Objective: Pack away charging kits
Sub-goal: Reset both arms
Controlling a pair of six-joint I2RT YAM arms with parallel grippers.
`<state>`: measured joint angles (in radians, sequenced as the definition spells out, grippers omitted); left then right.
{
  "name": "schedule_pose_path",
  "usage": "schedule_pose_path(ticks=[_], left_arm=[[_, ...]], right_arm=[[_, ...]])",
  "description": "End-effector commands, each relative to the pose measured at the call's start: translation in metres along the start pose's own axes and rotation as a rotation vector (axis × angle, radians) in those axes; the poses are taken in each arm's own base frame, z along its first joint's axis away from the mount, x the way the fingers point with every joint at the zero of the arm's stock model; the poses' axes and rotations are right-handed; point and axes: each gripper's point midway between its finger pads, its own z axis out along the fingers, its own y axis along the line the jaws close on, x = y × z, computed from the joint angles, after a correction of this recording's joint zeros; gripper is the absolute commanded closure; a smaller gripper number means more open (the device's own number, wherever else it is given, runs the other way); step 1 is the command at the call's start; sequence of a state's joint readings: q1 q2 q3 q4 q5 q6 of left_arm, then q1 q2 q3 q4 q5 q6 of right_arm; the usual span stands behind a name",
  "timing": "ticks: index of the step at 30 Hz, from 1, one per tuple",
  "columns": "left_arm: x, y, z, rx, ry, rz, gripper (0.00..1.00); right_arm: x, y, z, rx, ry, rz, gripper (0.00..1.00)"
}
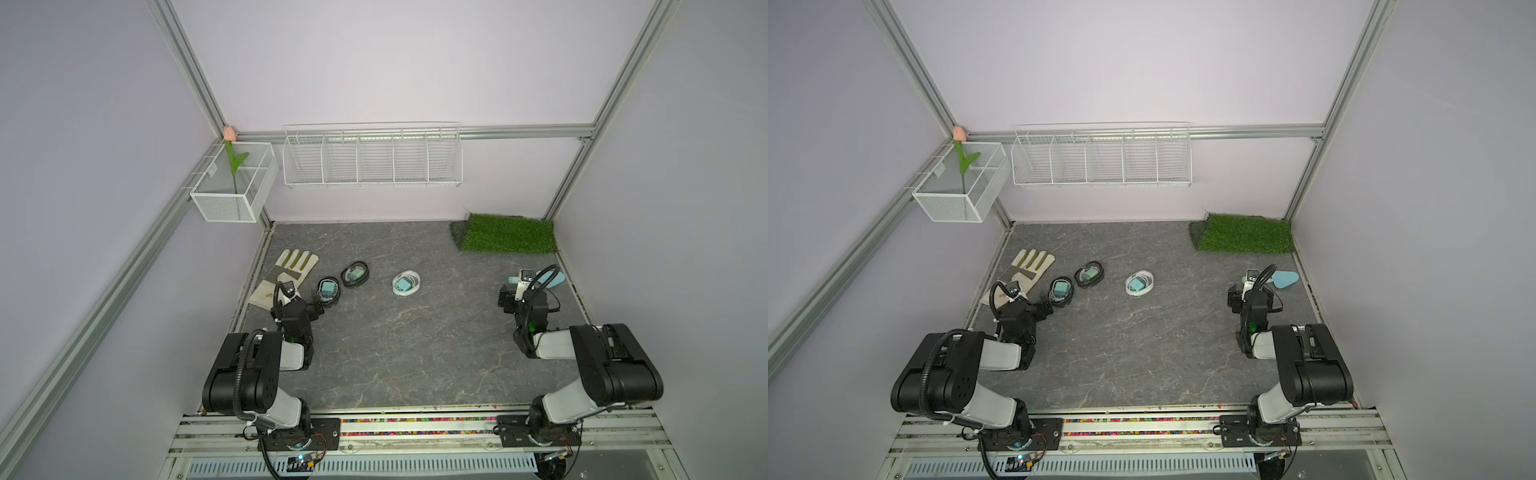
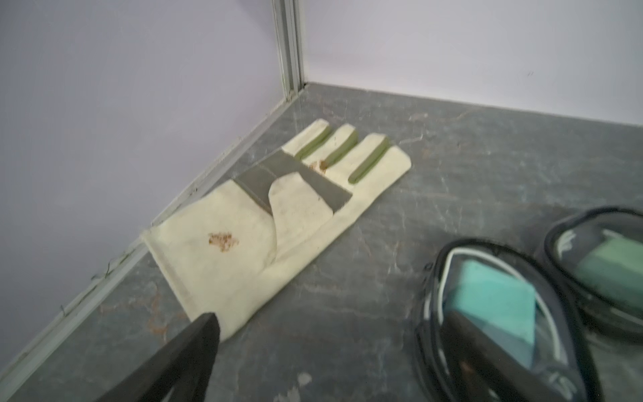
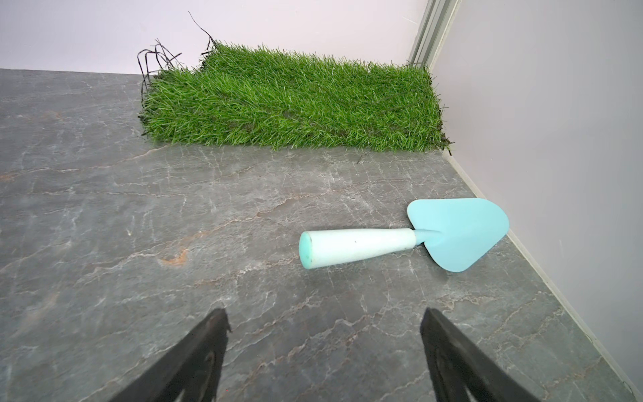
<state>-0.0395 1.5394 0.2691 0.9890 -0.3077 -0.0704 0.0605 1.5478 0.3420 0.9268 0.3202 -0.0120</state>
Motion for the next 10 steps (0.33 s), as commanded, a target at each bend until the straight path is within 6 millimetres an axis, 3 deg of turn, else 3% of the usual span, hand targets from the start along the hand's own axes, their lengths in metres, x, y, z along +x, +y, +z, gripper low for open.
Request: schedule_pose_path(ticks=[1, 10], left_arm=[[-0.029, -0.002, 0.007, -0.011, -0.06, -0.038, 0.0], [-0.029, -0.012, 0.01, 0.025, -0.061, 0.011, 0.01]], right_arm=[[-0.013, -0.001, 0.001, 0.004, -0.044, 0.005, 0.11], [-0.013, -0.002, 0.001, 0.004, -0.044, 0.005, 0.11]])
